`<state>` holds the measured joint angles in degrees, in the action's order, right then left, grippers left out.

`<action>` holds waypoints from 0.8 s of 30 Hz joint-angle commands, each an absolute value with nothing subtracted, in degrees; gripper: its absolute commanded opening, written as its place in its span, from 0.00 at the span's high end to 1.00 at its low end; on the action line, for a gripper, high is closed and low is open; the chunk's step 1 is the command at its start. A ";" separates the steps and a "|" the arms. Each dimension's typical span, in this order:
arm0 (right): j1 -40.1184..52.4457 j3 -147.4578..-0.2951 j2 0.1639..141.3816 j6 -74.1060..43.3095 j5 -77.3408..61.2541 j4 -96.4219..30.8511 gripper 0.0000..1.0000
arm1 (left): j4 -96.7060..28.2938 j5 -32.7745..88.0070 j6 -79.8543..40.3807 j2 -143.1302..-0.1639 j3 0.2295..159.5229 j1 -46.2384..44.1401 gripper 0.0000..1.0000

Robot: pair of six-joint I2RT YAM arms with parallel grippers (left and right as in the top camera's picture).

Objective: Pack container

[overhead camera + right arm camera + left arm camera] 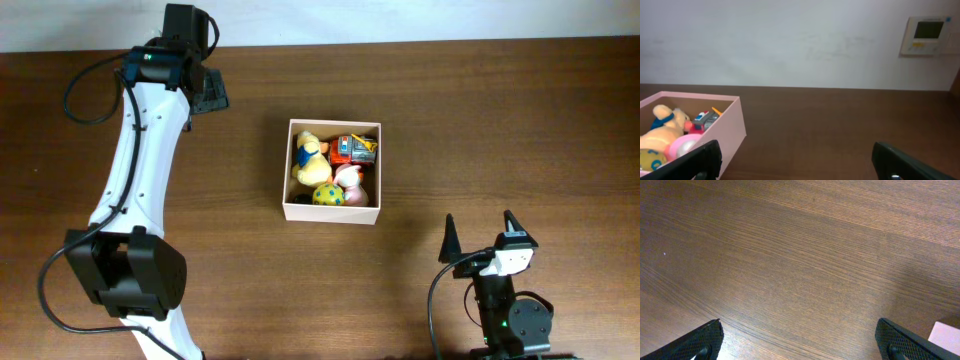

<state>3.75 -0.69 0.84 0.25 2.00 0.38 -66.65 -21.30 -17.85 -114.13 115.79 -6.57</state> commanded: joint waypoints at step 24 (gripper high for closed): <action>3.64 -0.32 0.36 -0.05 1.52 -4.56 0.01 | -66.70 -21.87 -18.63 -113.78 116.31 -6.59 0.01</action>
<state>3.75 -0.60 0.80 0.21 1.80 -4.05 -66.65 -21.30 -17.85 -114.13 115.79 -6.57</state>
